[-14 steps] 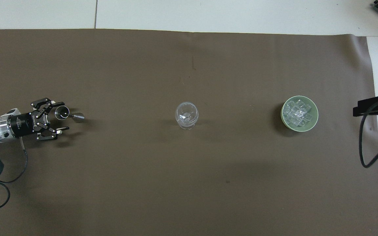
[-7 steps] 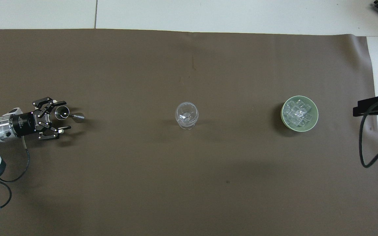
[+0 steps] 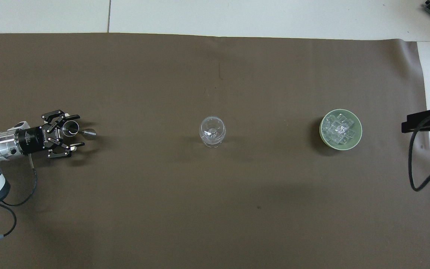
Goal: Pour wine and add ice with both arms
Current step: 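Close the left gripper around the silver jigger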
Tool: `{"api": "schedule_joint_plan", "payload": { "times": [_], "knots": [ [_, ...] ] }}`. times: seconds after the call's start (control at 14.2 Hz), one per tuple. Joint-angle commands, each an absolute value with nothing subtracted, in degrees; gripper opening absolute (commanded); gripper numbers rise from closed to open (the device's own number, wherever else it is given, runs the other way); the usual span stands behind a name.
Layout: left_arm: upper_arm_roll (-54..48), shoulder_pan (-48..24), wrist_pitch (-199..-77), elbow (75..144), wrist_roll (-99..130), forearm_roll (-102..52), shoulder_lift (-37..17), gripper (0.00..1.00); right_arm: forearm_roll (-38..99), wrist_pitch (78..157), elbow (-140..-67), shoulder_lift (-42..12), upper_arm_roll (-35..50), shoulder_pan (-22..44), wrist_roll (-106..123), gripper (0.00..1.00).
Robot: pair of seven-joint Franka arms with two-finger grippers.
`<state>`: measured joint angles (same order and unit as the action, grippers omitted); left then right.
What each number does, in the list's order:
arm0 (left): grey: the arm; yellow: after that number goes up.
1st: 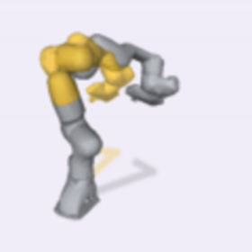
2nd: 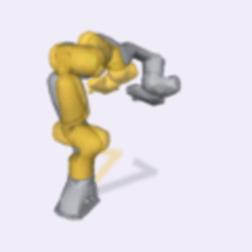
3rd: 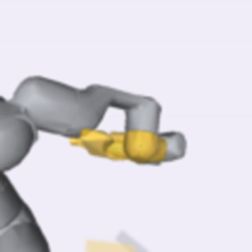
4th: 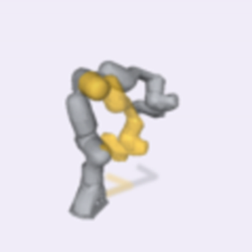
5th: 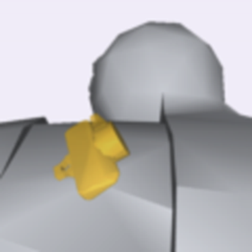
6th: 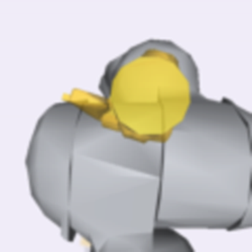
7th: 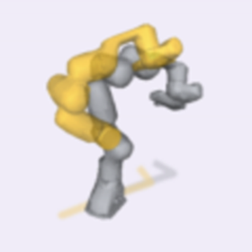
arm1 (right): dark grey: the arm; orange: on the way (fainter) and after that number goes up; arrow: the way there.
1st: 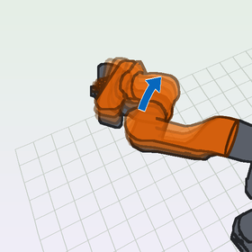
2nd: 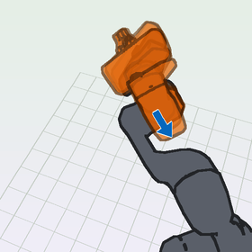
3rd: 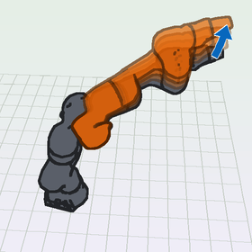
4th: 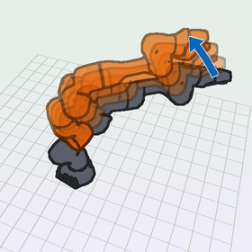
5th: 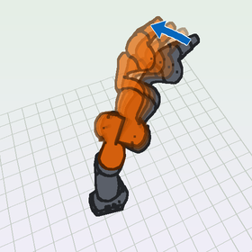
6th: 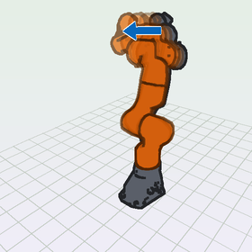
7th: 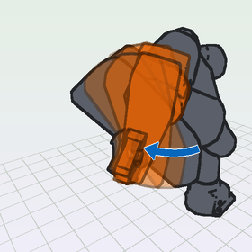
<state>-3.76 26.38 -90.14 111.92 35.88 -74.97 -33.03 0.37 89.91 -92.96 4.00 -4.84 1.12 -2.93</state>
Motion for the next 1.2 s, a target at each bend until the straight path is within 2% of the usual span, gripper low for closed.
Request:
{"api": "schedule_joint_plan", "payload": {
  "times": [0.0, 0.07, 0.14, 0.78, 1.13],
  "knots": [
    [-3.43, 25.57, -89.91, 114.34, 35.60, -76.64, -33.05, 0.27, 0.53, 89.91, -94.39, 5.36, -4.48, 0.70, -1.93, 1.00],
    [-3.43, 25.84, -89.91, 114.95, 35.60, -77.60, -32.87, 0.08, 0.53, 89.91, -94.39, 5.36, -4.48, 0.70, -1.93, 1.00],
    [-3.34, 26.10, -89.83, 115.13, 35.60, -78.04, -32.87, 0.00, 0.53, 89.91, -94.39, 5.36, -4.48, 0.70, -1.93, 1.00],
    [-3.34, 27.33, -86.31, 113.30, 35.77, -78.22, -32.00, 0.00, 0.53, 89.91, -94.39, 5.36, -4.48, 0.70, -1.93, 1.00],
    [-3.34, 23.92, -86.66, 113.73, 37.60, -78.22, -25.94, 0.00, 0.53, 89.91, -94.39, 5.36, -4.48, 0.70, -1.93, 1.00]
  ]
}}
